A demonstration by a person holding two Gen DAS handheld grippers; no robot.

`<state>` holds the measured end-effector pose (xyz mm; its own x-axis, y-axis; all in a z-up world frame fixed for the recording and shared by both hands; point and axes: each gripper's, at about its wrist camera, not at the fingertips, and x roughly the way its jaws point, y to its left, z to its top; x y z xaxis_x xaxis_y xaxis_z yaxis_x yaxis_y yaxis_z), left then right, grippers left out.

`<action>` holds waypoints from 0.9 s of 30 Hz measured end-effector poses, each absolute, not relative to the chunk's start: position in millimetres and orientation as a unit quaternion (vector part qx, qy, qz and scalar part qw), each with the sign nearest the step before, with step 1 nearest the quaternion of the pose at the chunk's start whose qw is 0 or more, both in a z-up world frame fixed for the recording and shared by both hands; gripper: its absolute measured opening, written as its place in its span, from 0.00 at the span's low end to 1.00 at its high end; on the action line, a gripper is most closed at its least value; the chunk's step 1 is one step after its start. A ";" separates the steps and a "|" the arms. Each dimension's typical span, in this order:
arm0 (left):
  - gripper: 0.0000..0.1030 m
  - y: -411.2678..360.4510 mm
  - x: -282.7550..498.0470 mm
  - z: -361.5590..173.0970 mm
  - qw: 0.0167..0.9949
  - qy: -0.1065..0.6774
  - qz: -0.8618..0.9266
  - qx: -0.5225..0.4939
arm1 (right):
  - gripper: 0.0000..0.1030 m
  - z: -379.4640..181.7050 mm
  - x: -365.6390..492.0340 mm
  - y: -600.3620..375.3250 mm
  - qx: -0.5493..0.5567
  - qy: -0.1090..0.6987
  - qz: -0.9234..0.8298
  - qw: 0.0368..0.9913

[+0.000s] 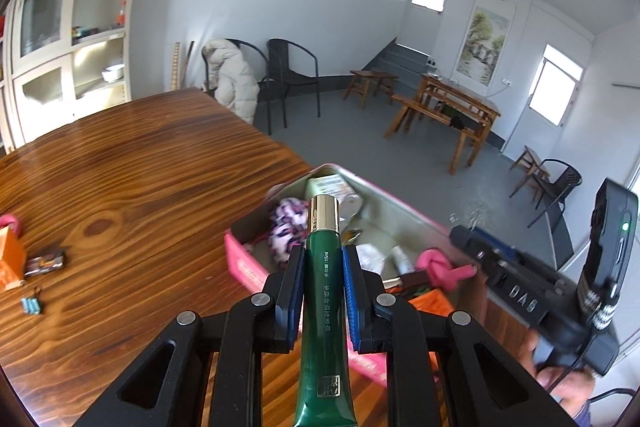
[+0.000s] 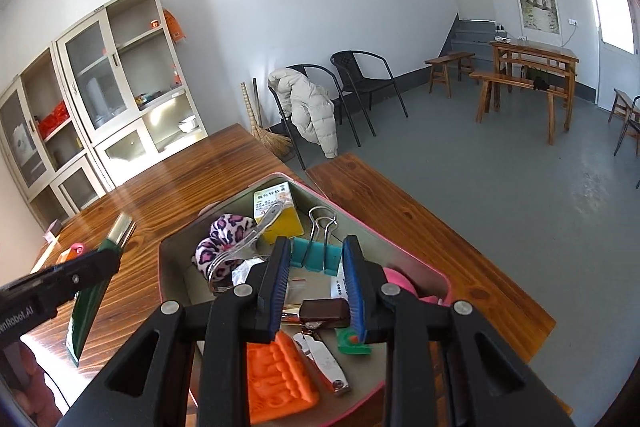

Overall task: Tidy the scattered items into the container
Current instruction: 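Carry the green tube with the left tool while the right tool drops the clip into the tin, then open the left tool over the pink tin to drop the green tube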

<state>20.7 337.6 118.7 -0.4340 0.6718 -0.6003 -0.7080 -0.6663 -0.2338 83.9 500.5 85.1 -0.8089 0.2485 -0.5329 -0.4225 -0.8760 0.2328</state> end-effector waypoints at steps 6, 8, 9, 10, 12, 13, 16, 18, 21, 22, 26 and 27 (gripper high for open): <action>0.19 366.9 7.1 115.7 0.437 -0.007 0.827 -0.354 | 0.30 80.8 85.8 512.5 -0.258 0.181 0.933 0.174; 0.19 375.4 -1.5 111.4 0.442 -0.016 0.816 -0.371 | 0.36 78.9 84.6 513.9 -0.263 0.182 0.932 0.172; 0.19 377.7 -4.5 109.1 0.440 -0.018 0.814 -0.379 | 0.47 77.9 84.5 514.1 -0.265 0.182 0.931 0.173; 0.19 378.7 -6.4 106.9 0.437 -0.020 0.813 -0.384 | 0.51 76.7 85.6 514.3 -0.265 0.182 0.931 0.175; 0.19 377.3 -8.4 102.1 0.432 -0.023 0.813 -0.389 | 0.57 75.7 87.8 514.0 -0.261 0.179 0.931 0.180; 0.19 375.1 -9.6 99.9 0.429 -0.026 0.814 -0.391 | 0.57 75.2 88.1 514.1 -0.261 0.178 0.931 0.182; 0.19 366.4 -13.0 93.0 0.418 -0.037 0.814 -0.402 | 0.58 73.7 87.8 516.0 -0.262 0.187 0.929 0.183; 0.19 359.1 -15.0 89.7 0.411 -0.040 0.816 -0.406 | 0.58 72.8 87.4 516.3 -0.262 0.192 0.928 0.184; 0.19 349.2 -15.0 88.4 0.396 -0.037 0.824 -0.404 | 0.58 71.9 87.4 514.8 -0.263 0.200 0.925 0.186; 0.19 345.5 -14.2 88.2 0.390 -0.034 0.827 -0.402 | 0.58 72.0 87.3 513.7 -0.263 0.201 0.925 0.186; 0.20 330.7 -12.1 85.9 0.368 -0.022 0.840 -0.398 | 0.60 74.8 86.3 507.3 -0.261 0.200 0.926 0.183; 0.33 325.6 -12.3 85.5 0.361 -0.020 0.844 -0.397 | 0.61 76.6 85.8 504.3 -0.259 0.198 0.928 0.183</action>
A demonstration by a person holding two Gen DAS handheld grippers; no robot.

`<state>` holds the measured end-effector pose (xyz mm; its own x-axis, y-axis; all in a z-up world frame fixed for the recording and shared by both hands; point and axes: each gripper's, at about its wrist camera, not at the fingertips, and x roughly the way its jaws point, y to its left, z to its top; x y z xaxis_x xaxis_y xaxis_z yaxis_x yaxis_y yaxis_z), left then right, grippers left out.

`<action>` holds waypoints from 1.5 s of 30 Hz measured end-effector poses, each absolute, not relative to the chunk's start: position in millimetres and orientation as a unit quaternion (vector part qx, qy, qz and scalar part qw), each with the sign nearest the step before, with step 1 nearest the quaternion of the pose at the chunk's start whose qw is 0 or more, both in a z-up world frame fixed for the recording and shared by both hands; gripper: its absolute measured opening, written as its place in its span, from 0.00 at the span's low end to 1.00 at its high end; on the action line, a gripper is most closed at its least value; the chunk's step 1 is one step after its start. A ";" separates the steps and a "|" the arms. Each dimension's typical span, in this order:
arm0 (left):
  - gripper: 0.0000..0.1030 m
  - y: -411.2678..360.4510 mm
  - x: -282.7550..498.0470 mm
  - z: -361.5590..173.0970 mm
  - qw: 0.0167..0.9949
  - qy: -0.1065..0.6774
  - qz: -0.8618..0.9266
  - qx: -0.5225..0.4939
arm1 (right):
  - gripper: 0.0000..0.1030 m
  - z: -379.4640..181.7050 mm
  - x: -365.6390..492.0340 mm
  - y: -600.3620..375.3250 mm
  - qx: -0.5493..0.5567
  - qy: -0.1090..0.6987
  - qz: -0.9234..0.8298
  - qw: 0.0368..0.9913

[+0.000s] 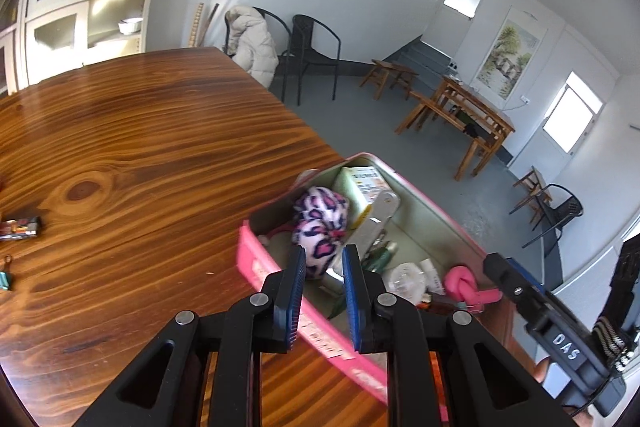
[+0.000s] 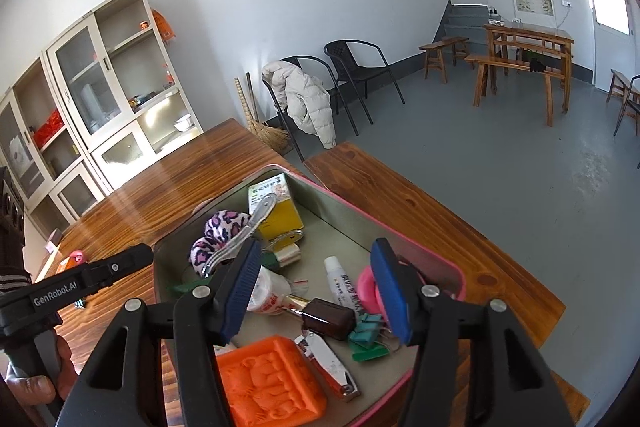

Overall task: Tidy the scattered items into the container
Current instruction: 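Open the left tool over the pink tin to drop the green tube, then move both open tools back to the remaining items on the table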

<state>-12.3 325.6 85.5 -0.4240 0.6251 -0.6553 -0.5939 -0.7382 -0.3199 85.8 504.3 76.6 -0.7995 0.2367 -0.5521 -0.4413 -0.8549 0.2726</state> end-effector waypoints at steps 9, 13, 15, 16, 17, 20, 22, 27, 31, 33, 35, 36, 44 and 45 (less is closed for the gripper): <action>0.98 256.4 -29.2 91.1 0.291 -0.045 0.885 -0.361 | 0.68 94.6 73.2 454.8 -0.245 0.153 0.946 0.145; 0.98 214.9 -38.8 88.7 0.253 -0.063 0.893 -0.366 | 0.68 96.6 62.0 424.5 -0.250 0.133 0.952 0.116; 0.98 190.9 -43.9 86.9 0.230 -0.066 0.899 -0.368 | 0.68 96.0 55.6 407.7 -0.256 0.124 0.954 0.099; 0.98 178.9 -46.0 86.2 0.216 -0.062 0.903 -0.367 | 0.68 95.1 52.2 399.3 -0.260 0.120 0.954 0.090; 0.98 165.0 -47.9 85.7 0.199 -0.055 0.908 -0.364 | 0.69 93.6 48.1 389.6 -0.265 0.116 0.954 0.079; 0.98 122.0 -53.8 83.0 0.145 -0.039 0.921 -0.359 | 0.72 86.3 35.5 360.7 -0.283 0.103 0.952 0.050; 0.98 91.0 -60.8 80.2 0.118 -0.046 0.922 -0.366 | 0.72 80.0 27.2 342.6 -0.295 0.098 0.950 0.029; 0.98 21.1 -76.0 73.7 0.058 -0.049 0.923 -0.378 | 0.72 64.1 4.7 294.7 -0.331 0.084 0.940 -0.016; 0.98 -16.9 -83.5 74.1 0.032 -0.064 0.925 -0.374 | 0.72 53.3 -13.6 255.4 -0.357 0.055 0.931 -0.042; 0.98 -32.3 -84.1 77.7 0.027 -0.076 0.926 -0.370 | 0.72 49.8 -25.0 238.5 -0.366 0.044 0.928 -0.051; 0.98 -42.4 -84.6 81.9 0.026 -0.082 0.927 -0.366 | 0.72 45.8 -37.9 221.9 -0.375 0.040 0.924 -0.059; 0.98 -45.5 -85.3 83.7 0.025 -0.085 0.927 -0.365 | 0.72 43.9 -44.3 214.3 -0.380 0.040 0.922 -0.060; 0.98 -69.5 -91.6 92.0 0.016 -0.113 0.925 -0.363 | 0.60 25.5 -92.3 159.6 -0.405 0.035 0.911 -0.063; 0.98 -72.4 -92.1 91.8 0.014 -0.118 0.924 -0.362 | 0.60 23.8 -97.0 153.8 -0.407 0.035 0.911 -0.064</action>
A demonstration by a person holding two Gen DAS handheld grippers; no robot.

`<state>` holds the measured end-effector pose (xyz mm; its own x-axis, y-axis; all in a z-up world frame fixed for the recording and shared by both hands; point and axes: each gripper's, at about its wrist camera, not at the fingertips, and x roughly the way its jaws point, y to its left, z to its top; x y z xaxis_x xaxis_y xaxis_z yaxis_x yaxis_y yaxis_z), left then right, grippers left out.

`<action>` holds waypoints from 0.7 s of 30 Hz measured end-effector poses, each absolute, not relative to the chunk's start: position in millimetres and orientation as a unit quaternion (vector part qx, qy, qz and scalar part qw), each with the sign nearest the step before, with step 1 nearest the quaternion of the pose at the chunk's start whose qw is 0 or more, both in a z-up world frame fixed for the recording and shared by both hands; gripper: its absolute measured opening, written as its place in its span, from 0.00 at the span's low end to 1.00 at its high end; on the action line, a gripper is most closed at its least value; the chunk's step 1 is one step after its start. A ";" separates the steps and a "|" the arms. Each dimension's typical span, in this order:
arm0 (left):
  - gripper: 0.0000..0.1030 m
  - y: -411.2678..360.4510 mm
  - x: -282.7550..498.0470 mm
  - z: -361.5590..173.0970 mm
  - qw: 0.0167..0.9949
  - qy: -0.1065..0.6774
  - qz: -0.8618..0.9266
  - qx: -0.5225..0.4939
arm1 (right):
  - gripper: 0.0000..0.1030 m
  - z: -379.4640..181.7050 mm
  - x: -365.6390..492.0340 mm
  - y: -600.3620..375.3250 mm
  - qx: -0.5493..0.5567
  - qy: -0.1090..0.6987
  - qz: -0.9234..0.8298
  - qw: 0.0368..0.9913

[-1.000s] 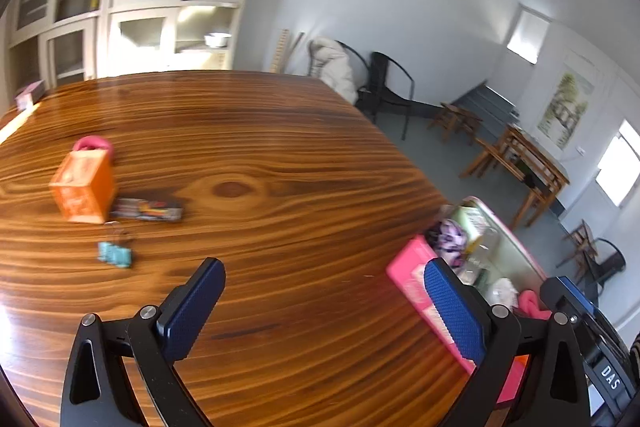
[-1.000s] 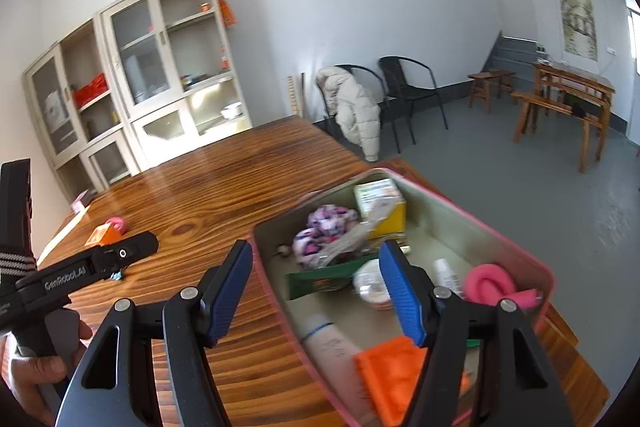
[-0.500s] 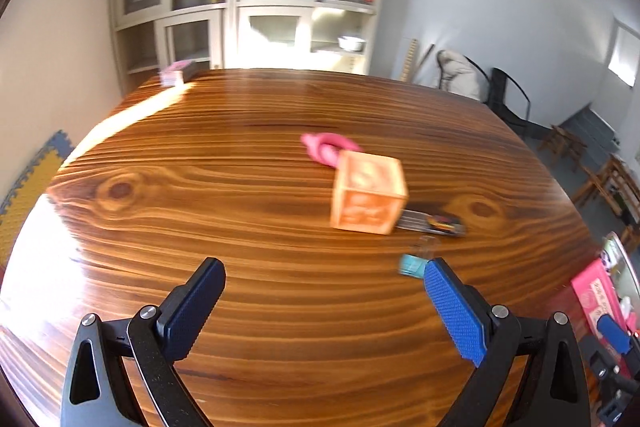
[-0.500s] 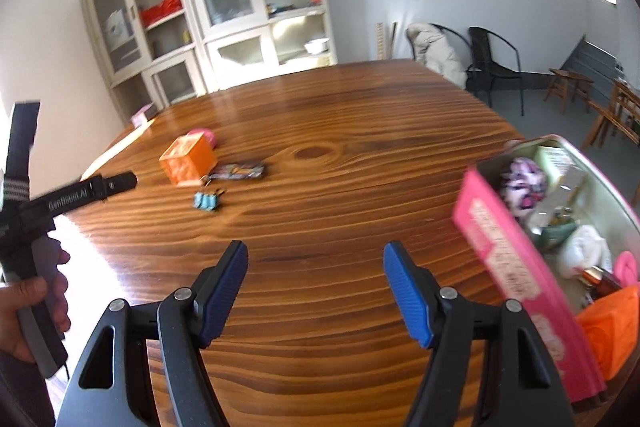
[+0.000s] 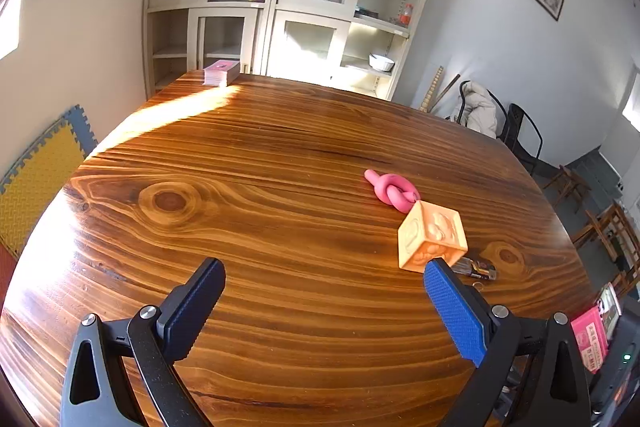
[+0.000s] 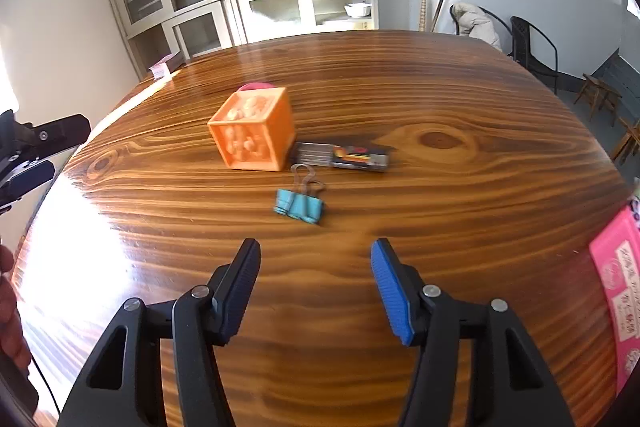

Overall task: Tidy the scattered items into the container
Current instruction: 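Move both open tools back to the remaining items on the table, then grasp the second teal binder clip with the right tool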

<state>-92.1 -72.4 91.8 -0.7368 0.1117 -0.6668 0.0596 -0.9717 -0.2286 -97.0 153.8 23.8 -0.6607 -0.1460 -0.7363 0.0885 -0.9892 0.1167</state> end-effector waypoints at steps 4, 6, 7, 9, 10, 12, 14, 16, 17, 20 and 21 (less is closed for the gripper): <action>0.98 -79.2 -93.8 89.0 0.010 -0.132 0.921 -0.365 | 0.60 19.2 -113.5 135.2 0.407 -0.027 -0.911 0.058; 0.98 -79.7 -94.6 87.8 0.009 -0.131 0.921 -0.367 | 0.60 18.5 -120.9 130.3 0.404 -0.019 -0.913 0.045; 0.98 -79.7 -95.2 87.1 0.008 -0.130 0.921 -0.367 | 0.60 18.1 -124.6 128.6 0.402 -0.015 -0.915 0.036; 0.98 -79.3 -96.6 84.8 0.007 -0.128 0.920 -0.370 | 0.60 16.4 -130.6 127.7 0.404 -0.010 -0.915 0.022; 0.98 -79.0 -97.3 83.2 0.006 -0.128 0.919 -0.372 | 0.60 14.8 -133.5 129.3 0.407 -0.011 -0.913 0.019; 0.98 -77.2 -98.9 79.6 0.006 -0.126 0.917 -0.377 | 0.59 10.9 -137.8 135.6 0.420 -0.022 -0.907 0.018; 0.98 -74.1 -100.0 76.8 0.006 -0.121 0.916 -0.381 | 0.47 8.8 -140.5 145.6 0.426 -0.037 -0.903 0.022; 0.98 -70.1 -100.8 74.2 0.008 -0.116 0.916 -0.384 | 0.36 8.5 -141.9 154.8 0.426 -0.041 -0.903 0.026; 0.98 -67.8 -101.0 72.9 0.010 -0.112 0.916 -0.386 | 0.36 8.5 -141.9 159.8 0.425 -0.043 -0.904 0.029; 0.98 -60.2 -101.7 68.9 0.014 -0.099 0.916 -0.389 | 0.35 8.8 -137.3 174.6 0.424 -0.052 -0.903 0.039; 0.98 -57.4 -102.1 67.1 0.015 -0.094 0.916 -0.390 | 0.35 8.9 -134.3 181.5 0.424 -0.056 -0.903 0.042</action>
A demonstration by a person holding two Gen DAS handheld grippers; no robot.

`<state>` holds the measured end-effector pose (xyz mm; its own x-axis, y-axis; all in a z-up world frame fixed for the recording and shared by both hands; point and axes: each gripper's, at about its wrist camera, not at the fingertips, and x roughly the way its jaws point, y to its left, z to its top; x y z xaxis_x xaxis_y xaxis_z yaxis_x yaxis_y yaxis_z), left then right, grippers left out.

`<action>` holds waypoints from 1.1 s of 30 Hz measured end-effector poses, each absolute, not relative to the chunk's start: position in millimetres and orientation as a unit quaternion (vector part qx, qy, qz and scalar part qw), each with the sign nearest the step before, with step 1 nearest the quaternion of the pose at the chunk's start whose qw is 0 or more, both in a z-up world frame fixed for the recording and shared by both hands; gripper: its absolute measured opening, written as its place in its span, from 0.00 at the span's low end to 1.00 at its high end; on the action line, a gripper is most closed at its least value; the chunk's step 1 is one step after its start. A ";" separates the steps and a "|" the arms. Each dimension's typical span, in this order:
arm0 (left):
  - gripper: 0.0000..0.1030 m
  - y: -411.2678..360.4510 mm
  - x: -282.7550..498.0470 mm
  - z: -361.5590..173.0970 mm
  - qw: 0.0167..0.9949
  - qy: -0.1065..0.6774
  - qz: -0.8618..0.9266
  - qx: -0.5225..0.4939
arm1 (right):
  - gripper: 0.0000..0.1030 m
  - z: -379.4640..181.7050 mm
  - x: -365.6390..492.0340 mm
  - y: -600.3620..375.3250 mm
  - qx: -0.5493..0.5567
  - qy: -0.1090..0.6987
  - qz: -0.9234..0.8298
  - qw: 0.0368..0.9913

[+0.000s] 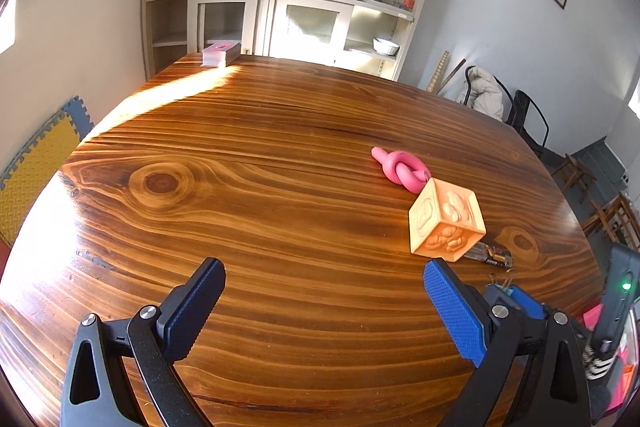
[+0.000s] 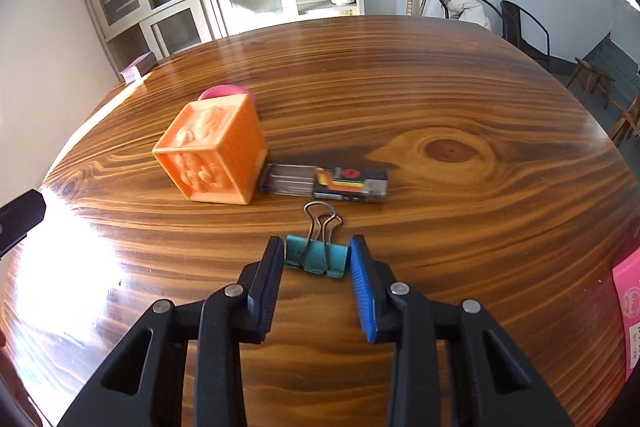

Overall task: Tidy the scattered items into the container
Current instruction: 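Grasp the second teal binder clip with the right tool, then grasp the small orange cube with the left tool while the right tool holds the clip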

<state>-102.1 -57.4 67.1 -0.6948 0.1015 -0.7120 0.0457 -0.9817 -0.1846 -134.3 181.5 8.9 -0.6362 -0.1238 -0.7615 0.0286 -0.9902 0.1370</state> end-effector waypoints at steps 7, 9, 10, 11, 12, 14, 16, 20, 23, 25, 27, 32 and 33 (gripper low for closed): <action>0.98 -21.3 -113.1 54.0 0.039 -0.073 0.911 -0.404 | 0.36 10.2 -106.3 227.6 0.423 -0.073 -0.903 0.021; 0.98 -2.1 -119.0 52.4 0.054 -0.063 0.910 -0.405 | 0.36 12.3 -99.7 234.1 0.420 -0.075 -0.904 0.021; 0.98 8.7 -122.0 52.1 0.061 -0.055 0.911 -0.404 | 0.36 13.6 -97.9 235.5 0.417 -0.074 -0.906 0.021; 0.98 18.8 -125.0 52.0 0.066 -0.047 0.912 -0.402 | 0.36 15.3 -96.4 236.3 0.414 -0.072 -0.907 0.021; 0.98 28.3 -128.3 52.2 0.069 -0.039 0.913 -0.399 | 0.36 17.2 -95.2 237.0 0.410 -0.072 -0.909 0.021; 0.98 45.7 -136.8 52.6 0.069 -0.019 0.917 -0.392 | 0.36 21.2 -93.9 238.0 0.402 -0.072 -0.913 0.022; 0.98 57.6 -146.4 51.7 0.058 0.000 0.920 -0.387 | 0.36 23.9 -92.6 238.0 0.395 -0.069 -0.916 0.022; 0.98 64.2 -169.4 44.6 0.037 0.014 0.920 -0.389 | 0.36 25.2 -91.5 235.7 0.389 -0.060 -0.919 0.022; 0.98 58.9 -181.7 37.4 0.042 -0.003 0.917 -0.398 | 0.36 23.2 -91.8 236.2 0.390 -0.059 -0.918 0.021; 0.98 53.1 -186.4 33.1 0.054 -0.019 0.914 -0.402 | 0.36 20.9 -92.0 235.5 0.393 -0.058 -0.917 0.022; 0.75 47.3 -189.7 29.0 0.070 -0.038 0.908 -0.411 | 0.36 19.4 -92.3 234.4 0.394 -0.057 -0.917 0.022; 0.54 38.4 -183.3 32.1 0.084 -0.069 0.905 -0.411 | 0.36 25.3 -87.5 232.4 0.382 -0.057 -0.922 0.026; 0.54 36.0 -180.6 35.2 0.084 -0.075 0.906 -0.408 | 0.36 28.7 -85.5 233.0 0.376 -0.059 -0.924 0.027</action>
